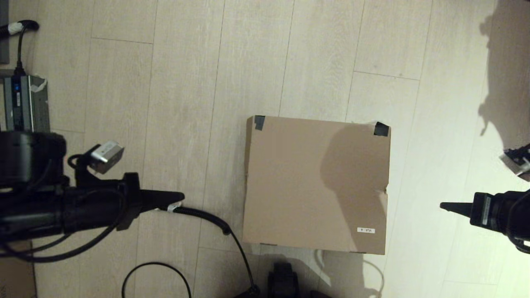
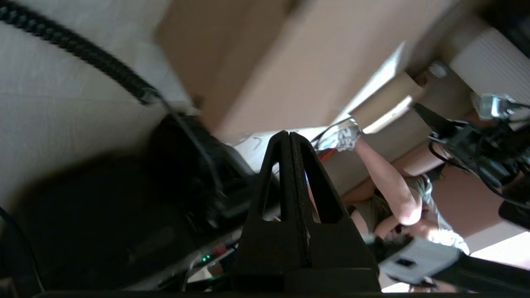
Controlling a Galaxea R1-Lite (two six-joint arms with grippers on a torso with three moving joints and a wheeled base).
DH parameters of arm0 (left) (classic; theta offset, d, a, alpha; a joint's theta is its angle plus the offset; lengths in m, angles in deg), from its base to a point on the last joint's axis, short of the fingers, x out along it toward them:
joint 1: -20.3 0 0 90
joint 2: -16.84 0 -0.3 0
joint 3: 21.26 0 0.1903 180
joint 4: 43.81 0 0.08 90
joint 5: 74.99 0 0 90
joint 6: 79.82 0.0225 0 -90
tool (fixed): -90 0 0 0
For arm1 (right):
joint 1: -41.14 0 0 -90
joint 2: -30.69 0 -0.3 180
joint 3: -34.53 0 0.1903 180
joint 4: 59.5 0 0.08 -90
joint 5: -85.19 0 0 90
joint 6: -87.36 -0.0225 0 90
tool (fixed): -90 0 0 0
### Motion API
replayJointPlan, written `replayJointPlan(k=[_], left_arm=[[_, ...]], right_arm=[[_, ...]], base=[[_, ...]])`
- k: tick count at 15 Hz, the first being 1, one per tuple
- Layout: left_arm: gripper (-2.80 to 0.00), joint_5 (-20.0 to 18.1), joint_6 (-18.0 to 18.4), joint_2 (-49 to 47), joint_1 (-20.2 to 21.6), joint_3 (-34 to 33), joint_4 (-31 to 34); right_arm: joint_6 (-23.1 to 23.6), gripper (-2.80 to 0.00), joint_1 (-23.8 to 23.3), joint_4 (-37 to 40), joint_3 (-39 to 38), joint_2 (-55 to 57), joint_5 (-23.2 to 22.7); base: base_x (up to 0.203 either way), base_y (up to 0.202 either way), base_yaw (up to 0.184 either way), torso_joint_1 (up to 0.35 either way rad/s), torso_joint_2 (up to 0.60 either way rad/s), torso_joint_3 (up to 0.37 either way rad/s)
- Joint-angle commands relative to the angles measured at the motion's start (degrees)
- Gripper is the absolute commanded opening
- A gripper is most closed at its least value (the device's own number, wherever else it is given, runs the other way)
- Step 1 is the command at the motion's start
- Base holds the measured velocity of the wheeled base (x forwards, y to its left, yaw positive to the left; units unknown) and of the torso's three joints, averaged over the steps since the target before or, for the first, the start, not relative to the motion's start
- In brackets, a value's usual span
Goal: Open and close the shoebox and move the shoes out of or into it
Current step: Open the shoe box
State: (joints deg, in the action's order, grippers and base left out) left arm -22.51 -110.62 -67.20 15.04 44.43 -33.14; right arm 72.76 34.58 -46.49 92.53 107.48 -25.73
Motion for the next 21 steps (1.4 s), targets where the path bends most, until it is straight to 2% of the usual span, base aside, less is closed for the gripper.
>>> replayJointPlan(k=[1, 3, 5, 8, 10, 14, 16, 19, 21], left_arm=[[-2.8, -0.3, -0.3, -10.4, -0.1, -1.6, -4.8], [-2.8, -0.5, -0.3, -17.4, -0.7, -0.8, -8.5], [-2.8, -0.6, -0.4, -21.3, -3.0, 2.0, -10.2], [-2.8, -0.5, -2.2, -24.6, -6.9, 6.9, -10.3], [-2.8, -0.5, -3.9, -25.9, -8.2, 10.0, -10.3], [-2.8, -0.1, -4.0, -27.8, -8.9, 12.0, -10.2], [-2.8, -0.1, -4.0, -27.8, -8.9, 12.1, -10.2], [-2.8, 0.1, -4.0, -27.0, -9.3, 12.1, -9.8], [-2.8, 0.4, -4.3, -27.0, -9.8, 12.0, -9.7]], right_arm=[[0.1, -2.8, -1.7, -5.5, -1.3, 7.6, -0.5], [0.6, -2.8, -3.1, -11.8, -1.5, 14.2, -2.0], [2.1, -2.8, -4.1, -15.6, -1.4, 19.7, -6.0], [2.7, -2.8, -4.2, -24.6, -1.8, 26.0, -15.8], [2.6, -2.8, -4.2, -31.3, -1.7, 29.9, -18.4], [2.4, -2.8, -3.9, -43.3, -1.7, 38.8, -21.4], [2.0, -2.8, -2.8, -46.4, -1.9, 41.2, -21.8], [0.3, -2.8, -1.3, -46.8, -2.2, 40.5, -23.1], [-1.9, -2.8, -1.2, -46.8, -2.7, 38.9, -26.3]], base=[[0.0, 0.0, 0.0, 0.0, 0.0, 0.0], [0.0, 0.0, 0.0, 0.0, 0.0, 0.0], [0.0, 0.0, 0.0, 0.0, 0.0, 0.0], [0.0, 0.0, 0.0, 0.0, 0.0, 0.0], [0.0, 0.0, 0.0, 0.0, 0.0, 0.0], [0.0, 0.0, 0.0, 0.0, 0.0, 0.0], [0.0, 0.0, 0.0, 0.0, 0.0, 0.0], [0.0, 0.0, 0.0, 0.0, 0.0, 0.0], [0.0, 0.0, 0.0, 0.0, 0.0, 0.0]])
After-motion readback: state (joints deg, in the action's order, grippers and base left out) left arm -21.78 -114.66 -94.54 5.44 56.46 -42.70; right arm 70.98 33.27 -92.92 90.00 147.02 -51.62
